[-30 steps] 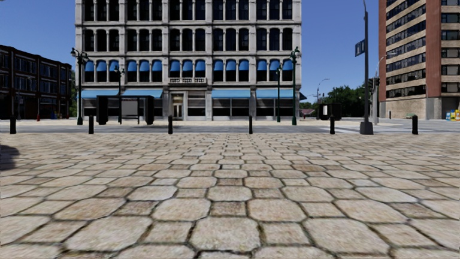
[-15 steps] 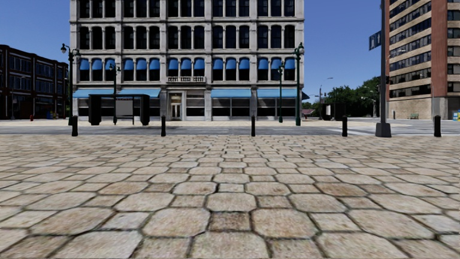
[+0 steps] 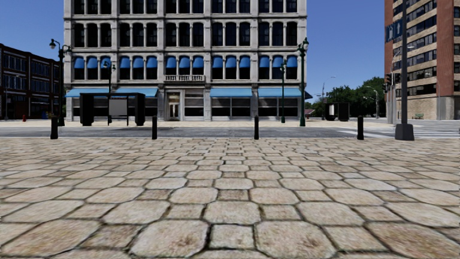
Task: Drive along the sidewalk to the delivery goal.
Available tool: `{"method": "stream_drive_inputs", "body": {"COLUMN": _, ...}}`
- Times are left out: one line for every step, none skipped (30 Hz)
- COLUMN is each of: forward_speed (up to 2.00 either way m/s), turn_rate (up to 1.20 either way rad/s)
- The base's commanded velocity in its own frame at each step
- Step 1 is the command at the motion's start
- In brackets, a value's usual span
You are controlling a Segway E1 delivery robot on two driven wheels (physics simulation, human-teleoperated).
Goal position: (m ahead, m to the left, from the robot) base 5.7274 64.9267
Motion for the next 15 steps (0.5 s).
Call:
{"method": "stream_drive_inputs", "body": {"forward_speed": 2.0, "turn_rate": 0.0}}
{"method": "stream_drive_inputs", "body": {"forward_speed": 2.0, "turn_rate": 0.0}}
{"method": "stream_drive_inputs", "body": {"forward_speed": 2.0, "turn_rate": 0.0}}
{"method": "stream_drive_inputs", "body": {"forward_speed": 2.0, "turn_rate": 0.0}}
{"method": "stream_drive_inputs", "body": {"forward_speed": 2.0, "turn_rate": 0.0}}
{"method": "stream_drive_inputs", "body": {"forward_speed": 2.0, "turn_rate": 0.0}}
{"method": "stream_drive_inputs", "body": {"forward_speed": 2.0, "turn_rate": 0.0}}
{"method": "stream_drive_inputs", "body": {"forward_speed": 2.0, "turn_rate": 0.0}}
{"method": "stream_drive_inputs", "body": {"forward_speed": 2.0, "turn_rate": 0.0}}
{"method": "stream_drive_inputs", "body": {"forward_speed": 2.0, "turn_rate": 0.0}}
{"method": "stream_drive_inputs", "body": {"forward_speed": 2.0, "turn_rate": 0.0}}
{"method": "stream_drive_inputs", "body": {"forward_speed": 2.0, "turn_rate": 0.0}}
{"method": "stream_drive_inputs", "body": {"forward_speed": 2.0, "turn_rate": 0.0}}
{"method": "stream_drive_inputs", "body": {"forward_speed": 2.0, "turn_rate": 0.0}}
{"method": "stream_drive_inputs", "body": {"forward_speed": 2.0, "turn_rate": 0.0}}
